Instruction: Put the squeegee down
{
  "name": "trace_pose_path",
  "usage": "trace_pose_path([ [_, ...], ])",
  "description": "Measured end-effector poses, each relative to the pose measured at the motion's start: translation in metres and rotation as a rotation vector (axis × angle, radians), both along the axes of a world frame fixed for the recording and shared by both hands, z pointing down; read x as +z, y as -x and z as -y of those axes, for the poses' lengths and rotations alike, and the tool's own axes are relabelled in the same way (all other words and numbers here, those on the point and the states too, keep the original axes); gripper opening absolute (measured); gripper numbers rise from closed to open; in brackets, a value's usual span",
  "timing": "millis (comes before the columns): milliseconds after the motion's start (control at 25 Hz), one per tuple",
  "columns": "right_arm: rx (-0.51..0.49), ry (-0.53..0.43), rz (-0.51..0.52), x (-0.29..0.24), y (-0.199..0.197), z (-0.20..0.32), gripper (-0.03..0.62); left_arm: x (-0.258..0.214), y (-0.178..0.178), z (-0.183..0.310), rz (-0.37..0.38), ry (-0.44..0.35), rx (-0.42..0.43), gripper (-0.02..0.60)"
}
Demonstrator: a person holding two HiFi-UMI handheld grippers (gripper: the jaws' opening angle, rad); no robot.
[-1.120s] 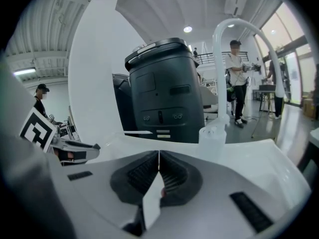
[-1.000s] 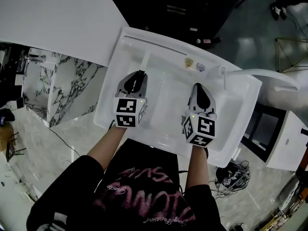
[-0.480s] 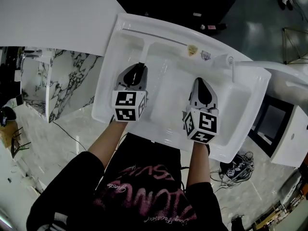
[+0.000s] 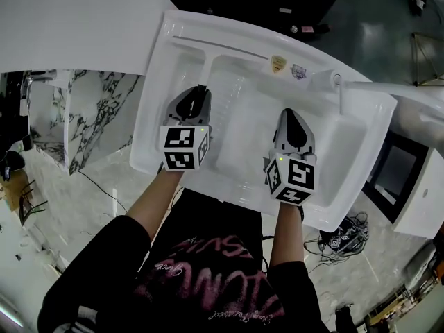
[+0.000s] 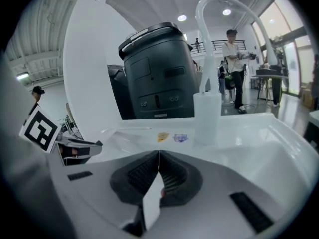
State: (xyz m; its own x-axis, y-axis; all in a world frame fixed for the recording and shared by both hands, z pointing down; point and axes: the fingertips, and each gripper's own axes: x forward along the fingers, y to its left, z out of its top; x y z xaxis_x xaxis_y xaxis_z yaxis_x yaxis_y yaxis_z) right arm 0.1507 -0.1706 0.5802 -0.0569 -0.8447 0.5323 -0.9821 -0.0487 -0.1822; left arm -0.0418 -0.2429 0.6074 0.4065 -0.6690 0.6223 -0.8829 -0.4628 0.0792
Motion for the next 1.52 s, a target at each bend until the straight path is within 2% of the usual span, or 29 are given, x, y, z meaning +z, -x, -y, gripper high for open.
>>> trace_pose_path([
  [800,0.01,0.042,0.007,0.021,0.0,-0.006,0.021,0.019,-0.001,0.003,0.01,0.025,0.013,0.095],
  [1520,0.011,0.039,0.0,0.016,0.004,-0.007,0.021,0.02,-0.001,0.004,0.009,0.034,0.028,0.095],
])
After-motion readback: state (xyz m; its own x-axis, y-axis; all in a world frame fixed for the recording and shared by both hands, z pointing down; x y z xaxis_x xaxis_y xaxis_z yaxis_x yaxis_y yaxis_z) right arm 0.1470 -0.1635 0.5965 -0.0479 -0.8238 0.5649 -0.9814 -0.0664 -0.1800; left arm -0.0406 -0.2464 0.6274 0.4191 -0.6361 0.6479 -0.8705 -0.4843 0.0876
